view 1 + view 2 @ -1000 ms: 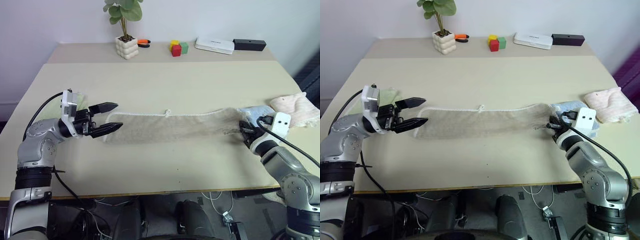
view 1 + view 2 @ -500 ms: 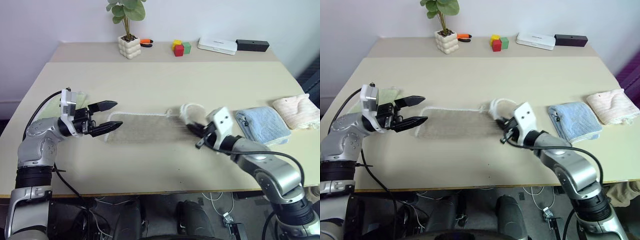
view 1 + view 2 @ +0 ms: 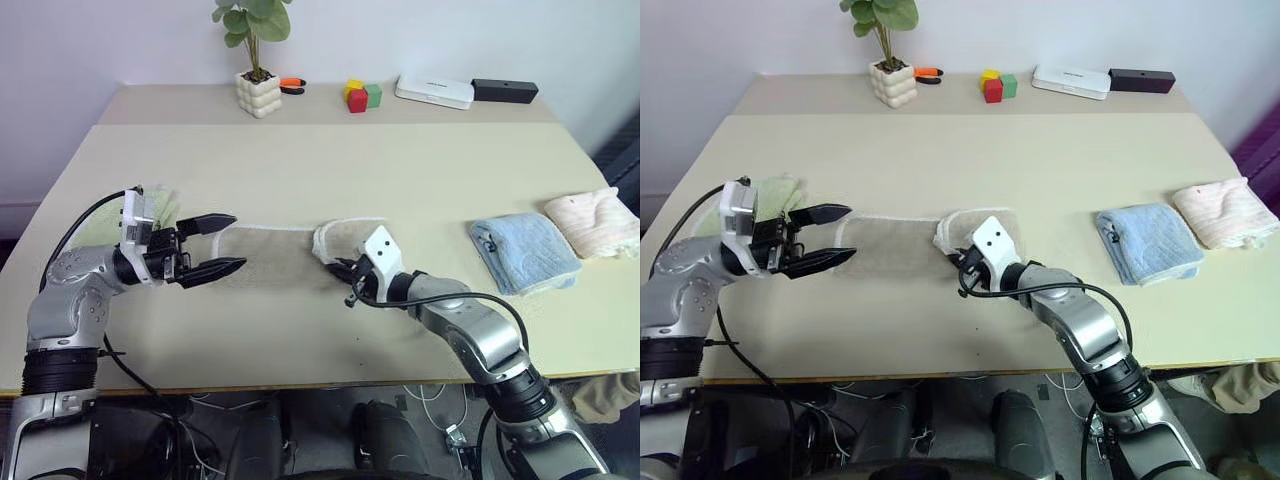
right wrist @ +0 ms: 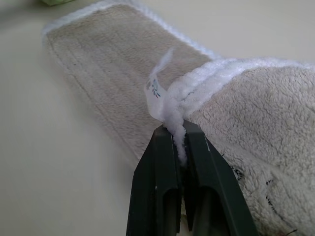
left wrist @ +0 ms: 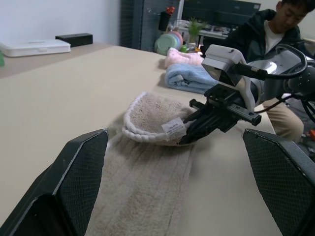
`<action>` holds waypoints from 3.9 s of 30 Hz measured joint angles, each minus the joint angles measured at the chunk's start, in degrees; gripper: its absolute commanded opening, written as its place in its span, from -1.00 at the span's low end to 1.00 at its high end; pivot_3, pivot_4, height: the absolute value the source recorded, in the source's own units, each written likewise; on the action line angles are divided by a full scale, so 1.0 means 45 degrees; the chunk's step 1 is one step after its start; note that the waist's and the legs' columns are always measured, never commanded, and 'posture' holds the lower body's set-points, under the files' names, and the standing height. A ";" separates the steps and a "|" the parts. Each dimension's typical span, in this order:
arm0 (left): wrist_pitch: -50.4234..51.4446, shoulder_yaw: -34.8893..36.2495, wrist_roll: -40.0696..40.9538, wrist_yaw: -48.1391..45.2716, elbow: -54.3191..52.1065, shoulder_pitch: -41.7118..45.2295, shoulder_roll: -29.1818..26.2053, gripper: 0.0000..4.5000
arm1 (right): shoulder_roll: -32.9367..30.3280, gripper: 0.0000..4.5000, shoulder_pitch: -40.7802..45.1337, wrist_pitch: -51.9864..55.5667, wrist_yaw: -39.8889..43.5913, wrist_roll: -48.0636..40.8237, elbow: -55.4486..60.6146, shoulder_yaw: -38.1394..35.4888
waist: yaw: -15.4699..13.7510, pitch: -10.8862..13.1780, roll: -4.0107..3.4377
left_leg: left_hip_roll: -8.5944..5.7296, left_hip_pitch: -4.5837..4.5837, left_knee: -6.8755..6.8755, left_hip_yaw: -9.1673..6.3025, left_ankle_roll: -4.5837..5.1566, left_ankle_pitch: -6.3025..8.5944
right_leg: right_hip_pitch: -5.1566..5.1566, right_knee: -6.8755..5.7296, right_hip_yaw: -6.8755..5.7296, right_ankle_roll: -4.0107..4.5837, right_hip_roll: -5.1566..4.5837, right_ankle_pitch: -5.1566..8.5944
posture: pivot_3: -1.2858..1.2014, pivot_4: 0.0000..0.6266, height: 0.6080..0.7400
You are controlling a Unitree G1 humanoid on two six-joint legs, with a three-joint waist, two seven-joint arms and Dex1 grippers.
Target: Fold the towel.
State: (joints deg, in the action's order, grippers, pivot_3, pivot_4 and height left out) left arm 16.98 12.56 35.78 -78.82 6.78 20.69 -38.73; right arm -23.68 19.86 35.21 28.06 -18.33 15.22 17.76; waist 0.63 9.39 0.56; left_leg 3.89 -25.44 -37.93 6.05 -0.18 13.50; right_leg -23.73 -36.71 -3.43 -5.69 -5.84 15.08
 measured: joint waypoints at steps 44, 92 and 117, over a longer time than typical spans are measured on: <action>0.0580 -0.0065 0.0284 0.0762 -0.0798 -0.0625 0.0511 1.00 | 0.2697 -0.99 0.0496 -0.5546 -0.0082 0.2196 -0.5559 -0.1866 | 0.0053 0.0002 -0.0002 | 0.0001 0.0004 0.0004 0.0011 -0.0023 -0.0013 | -0.0029 -0.0065 0.0005 -0.0012 -0.0001 0.0001 | 0.03 -0.52 0.92; 0.4967 0.2781 1.3301 2.1344 -0.6277 -0.6348 0.5271 1.00 | -0.3673 0.97 0.0574 -0.1081 0.6828 -0.2721 0.0269 -0.4046 | -0.0065 0.0014 0.0026 | -0.0012 0.0027 -0.0010 -0.0054 -0.0008 0.0001 | 0.0048 0.0054 0.0007 0.0060 -0.0022 0.0026 | 0.03 -0.52 0.92; 0.5533 0.0383 0.9687 1.6626 -0.5012 -0.2552 0.2482 -0.99 | -0.4391 1.00 -0.0912 -0.1555 0.6815 -0.4028 0.0103 -0.7173 | -0.0299 -0.0010 -0.0025 | -0.0019 0.0016 -0.0003 -0.0013 0.0010 0.0015 | 0.0075 0.0141 -0.0016 0.0089 -0.0021 0.0002 | 0.03 -0.52 0.92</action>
State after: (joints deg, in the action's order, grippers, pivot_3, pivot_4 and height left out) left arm 41.88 14.29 79.37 -4.01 -15.78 9.20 -27.56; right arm -43.44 15.75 28.22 58.73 -36.45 15.68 -14.52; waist -0.71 9.35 0.45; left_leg 3.81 -25.37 -37.95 5.99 -0.13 13.57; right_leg -23.39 -36.08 -3.50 -5.29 -5.93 15.09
